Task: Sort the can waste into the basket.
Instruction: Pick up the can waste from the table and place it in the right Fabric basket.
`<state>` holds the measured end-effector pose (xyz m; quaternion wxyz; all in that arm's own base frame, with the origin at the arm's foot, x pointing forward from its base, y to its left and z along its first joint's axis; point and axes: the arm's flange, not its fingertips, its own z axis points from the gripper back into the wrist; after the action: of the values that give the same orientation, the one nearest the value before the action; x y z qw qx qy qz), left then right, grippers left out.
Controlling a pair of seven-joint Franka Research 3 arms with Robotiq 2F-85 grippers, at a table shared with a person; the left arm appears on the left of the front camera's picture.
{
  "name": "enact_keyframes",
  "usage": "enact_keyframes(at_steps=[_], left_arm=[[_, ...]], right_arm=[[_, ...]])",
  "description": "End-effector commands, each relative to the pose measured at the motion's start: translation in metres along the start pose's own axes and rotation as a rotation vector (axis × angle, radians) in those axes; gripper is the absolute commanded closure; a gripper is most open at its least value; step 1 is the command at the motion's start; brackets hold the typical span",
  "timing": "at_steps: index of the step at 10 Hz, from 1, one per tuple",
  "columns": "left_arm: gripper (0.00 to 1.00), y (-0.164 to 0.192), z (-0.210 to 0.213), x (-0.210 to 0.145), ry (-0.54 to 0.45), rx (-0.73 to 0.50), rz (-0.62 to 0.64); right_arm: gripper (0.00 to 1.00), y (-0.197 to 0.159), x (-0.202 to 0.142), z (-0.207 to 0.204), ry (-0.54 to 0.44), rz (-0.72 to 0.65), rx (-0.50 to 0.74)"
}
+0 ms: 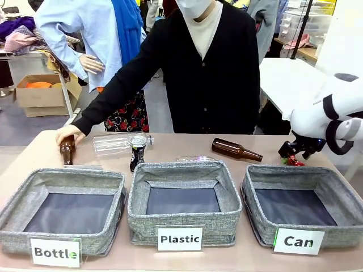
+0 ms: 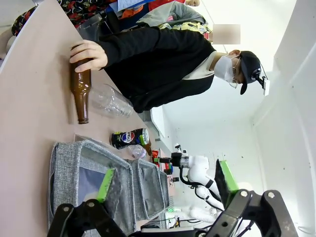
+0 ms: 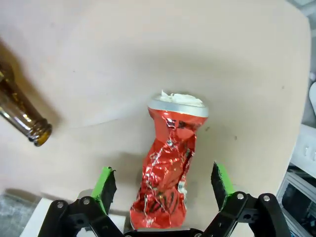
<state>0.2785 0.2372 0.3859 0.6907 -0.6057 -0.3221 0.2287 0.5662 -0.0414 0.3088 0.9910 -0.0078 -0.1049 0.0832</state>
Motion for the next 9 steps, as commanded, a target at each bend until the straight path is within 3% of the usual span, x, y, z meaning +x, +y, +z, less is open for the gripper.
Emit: enact_keyframes(at_steps=[1, 4, 6, 7, 8, 9], left_arm=[[0.00, 0.000, 0.001, -0.001, 0.004, -0.013, -0.025], [0.00, 0.000, 0.001, -0.001, 0.004, -0.013, -0.025], [0.00, 0.000, 0.000, 0.000, 0.000, 0.000, 0.000], [0.00, -0.028, 0.022, 0.019, -0.037, -0.072, 0.037], [0.00, -0.055, 0.046, 0.041, -0.120, -0.118, -0.012], [0.00, -0.078, 0.069, 0.058, -0.142, -0.151, 0.019]], right_arm=[[0.00, 0.005, 0.010, -0.004, 0.008, -0.029, -0.041], [0.00, 0.007, 0.010, -0.008, 0.024, -0.057, -0.081], [0.60, 0.008, 0.009, -0.007, 0.029, -0.052, -0.075], [0.90, 0.006, 0.007, -0.007, 0.035, -0.058, -0.066], [1.00, 0.004, 0.006, -0.008, 0.043, -0.057, -0.056], [1.00, 0.003, 0.008, -0.009, 0.042, -0.054, -0.043]])
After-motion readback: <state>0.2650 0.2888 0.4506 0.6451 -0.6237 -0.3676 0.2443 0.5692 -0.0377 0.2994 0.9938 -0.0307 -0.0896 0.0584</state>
